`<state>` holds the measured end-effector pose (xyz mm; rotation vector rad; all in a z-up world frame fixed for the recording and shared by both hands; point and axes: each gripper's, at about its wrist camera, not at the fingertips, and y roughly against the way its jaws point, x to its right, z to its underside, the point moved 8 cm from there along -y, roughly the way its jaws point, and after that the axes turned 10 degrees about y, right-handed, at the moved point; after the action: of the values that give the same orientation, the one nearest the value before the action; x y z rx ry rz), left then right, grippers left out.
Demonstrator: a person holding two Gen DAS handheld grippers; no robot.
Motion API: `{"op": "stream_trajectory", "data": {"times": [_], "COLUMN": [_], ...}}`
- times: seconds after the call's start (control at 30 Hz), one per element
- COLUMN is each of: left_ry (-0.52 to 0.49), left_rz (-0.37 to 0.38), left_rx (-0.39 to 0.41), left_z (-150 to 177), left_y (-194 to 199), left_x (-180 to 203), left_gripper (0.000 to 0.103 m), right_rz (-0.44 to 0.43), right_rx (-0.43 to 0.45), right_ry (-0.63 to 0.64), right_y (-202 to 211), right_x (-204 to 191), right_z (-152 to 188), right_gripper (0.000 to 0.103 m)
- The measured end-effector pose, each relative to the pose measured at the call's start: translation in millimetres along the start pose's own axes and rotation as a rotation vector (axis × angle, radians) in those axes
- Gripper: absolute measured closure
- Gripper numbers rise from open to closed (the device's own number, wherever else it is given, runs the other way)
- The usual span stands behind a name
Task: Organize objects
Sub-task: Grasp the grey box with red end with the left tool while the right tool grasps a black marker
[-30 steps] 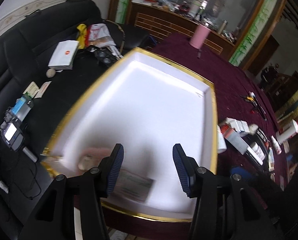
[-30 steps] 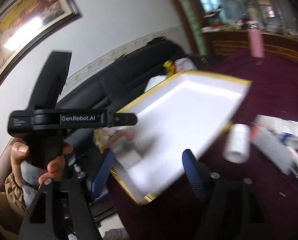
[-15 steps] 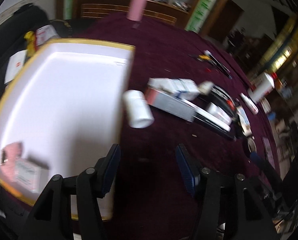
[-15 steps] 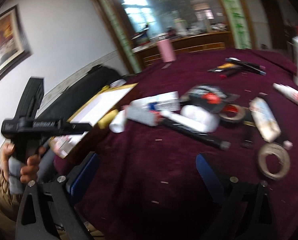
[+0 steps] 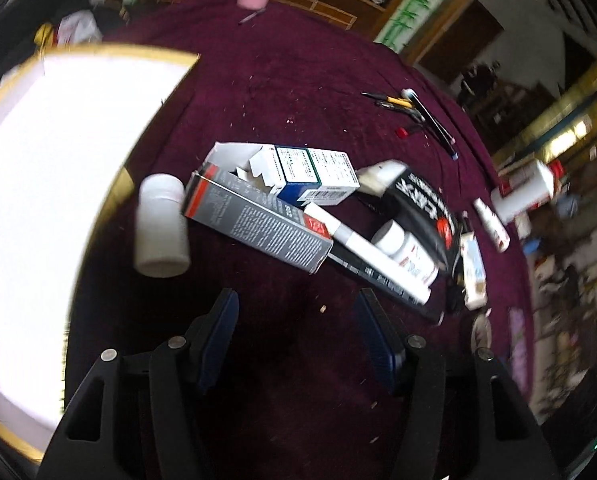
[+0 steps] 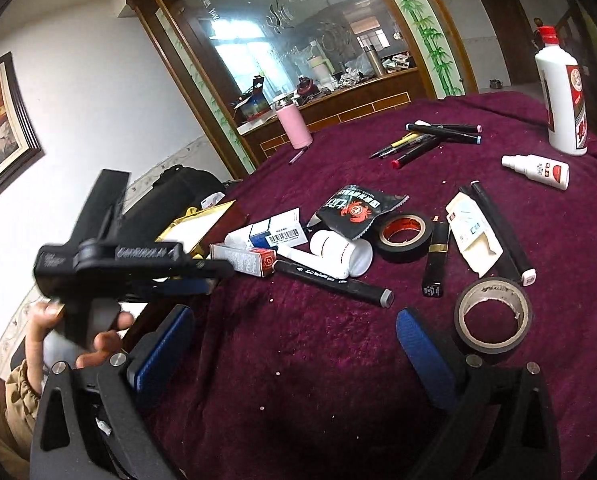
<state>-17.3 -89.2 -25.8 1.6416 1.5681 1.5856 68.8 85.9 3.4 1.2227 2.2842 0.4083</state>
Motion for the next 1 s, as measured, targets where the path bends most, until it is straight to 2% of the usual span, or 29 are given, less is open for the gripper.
{"op": "stream_trajectory", "data": {"times": [0.07, 0.23, 0.37, 0.53, 0.67, 0.7, 0.73, 0.8, 1.0], "left_ry": [0.061, 0.185, 0.245, 0.306, 0.355, 0.36, 0.361, 0.375, 0.349], "left_rz": [0.017, 0.006, 0.007, 0.046, 0.058, 0.055, 0.046, 0.061, 0.119], "left_rx": [-0.01, 0.032, 0.044, 0.053, 0.062, 0.066, 0.071, 0.07, 0.021], "left_z": [-4.6, -19.4, -26.0, -33.1, -37.5, -38.3, -39.6, -40.4, -35.0], "left_y": [-8.8, -20.9, -27.9, -34.7, -38.0, -38.2, -39.1, -40.1, -34.7], "left_x": [0.1, -8.6, -15.0, -16.3, -17.1, -17.8, -18.6, -21.5, -24.4], "left_gripper": [0.043, 0.043, 0.043, 0.043, 0.043, 0.046, 0.059, 0.062, 0.068], "right_rz": [-0.003, 0.004, 0.011, 0.021, 0.029, 0.029, 0.032, 0.04, 0.017], "right_rx": [0.005, 0.022, 0.021, 0.008, -0.053, -0.073, -0.103, -0.168, -0.302], "right_ry": [0.002, 0.022, 0.022, 0.02, 0.083, 0.112, 0.148, 0.217, 0.312], "right_y": [0.3, 4.3, 4.7, 2.3, -6.5, -10.5, -16.1, -28.7, -62.5], "right_x": [-0.2, -0.6, 1.9, 6.3, 6.9, 6.9, 7.1, 7.3, 9.7], "right_z": [-1.2, -5.2, -6.2, -6.6, -9.2, -10.4, -12.2, -15.0, -15.3], "right_gripper": [0.0, 0.0, 0.0, 0.0, 0.0, 0.002, 0.004, 0.021, 0.032]}}
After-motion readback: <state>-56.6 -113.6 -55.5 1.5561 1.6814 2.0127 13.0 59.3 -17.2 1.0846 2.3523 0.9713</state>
